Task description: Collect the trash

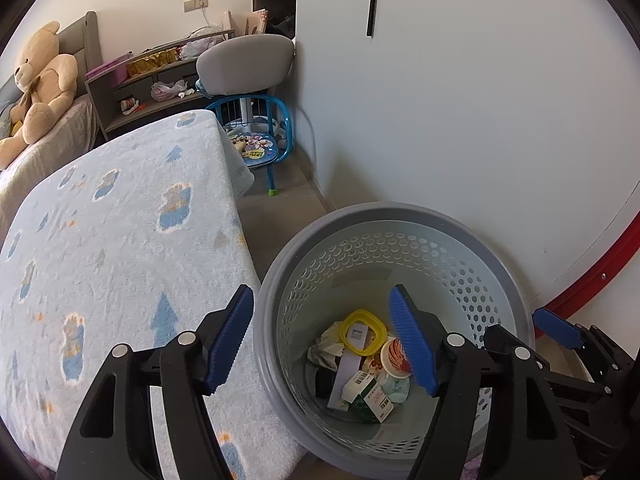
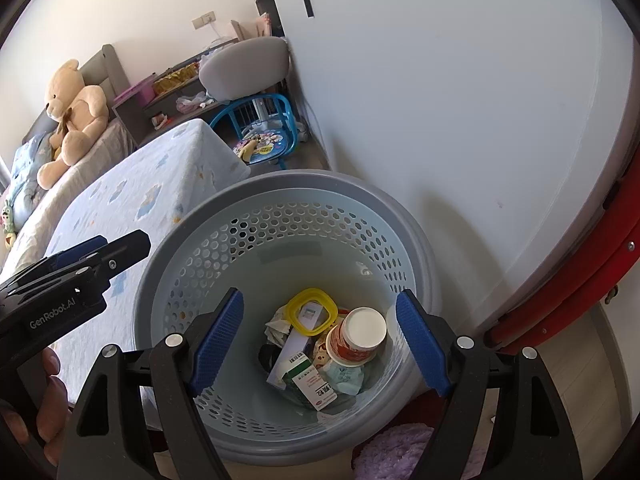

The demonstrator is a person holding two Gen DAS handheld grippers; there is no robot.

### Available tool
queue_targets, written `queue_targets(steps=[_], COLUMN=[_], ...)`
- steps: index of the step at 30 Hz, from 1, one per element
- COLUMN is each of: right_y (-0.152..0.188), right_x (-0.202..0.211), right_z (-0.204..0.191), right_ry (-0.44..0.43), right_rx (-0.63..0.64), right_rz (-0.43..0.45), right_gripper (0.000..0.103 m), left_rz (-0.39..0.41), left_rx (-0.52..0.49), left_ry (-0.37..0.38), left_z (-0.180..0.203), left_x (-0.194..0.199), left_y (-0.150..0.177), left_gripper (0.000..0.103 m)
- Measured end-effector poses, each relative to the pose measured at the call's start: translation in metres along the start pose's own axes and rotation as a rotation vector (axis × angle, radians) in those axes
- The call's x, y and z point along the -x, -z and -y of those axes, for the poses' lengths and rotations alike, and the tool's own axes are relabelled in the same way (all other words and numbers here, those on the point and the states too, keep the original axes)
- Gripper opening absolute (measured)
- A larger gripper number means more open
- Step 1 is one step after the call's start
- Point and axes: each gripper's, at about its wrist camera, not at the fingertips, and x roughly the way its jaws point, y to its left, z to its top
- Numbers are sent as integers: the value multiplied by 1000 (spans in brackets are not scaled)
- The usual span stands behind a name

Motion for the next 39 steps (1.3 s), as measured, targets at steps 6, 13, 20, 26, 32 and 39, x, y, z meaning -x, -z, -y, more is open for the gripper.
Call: queue_targets(steps=[6,13,20,26,32,39], right_y=[0,-1,-2,-1,-1,-1], right_x=[-1,-1,-1,0,0,0], right_z=[-1,0,1,1,1,1], right_ry=[3,-1,-4,-7,-7,-8], right_rx=[1,-9,-13,-18,-18,-19], right_rz=[1,2,2,5,5,5], right_gripper=[77,80,82,83,84,84], left_rz=[5,11,13,15,15,16], left_rx=[1,4,2,4,4,4], left_ry=[-4,-15,-27,-31,-32,-35], left_z=[-2,-3,-4,-5,-5,-5], left_x=[3,3,3,3,3,5], left_y=[0,-1,-1,-2,-2,-2], left_gripper=[71,75,77,78,78,80])
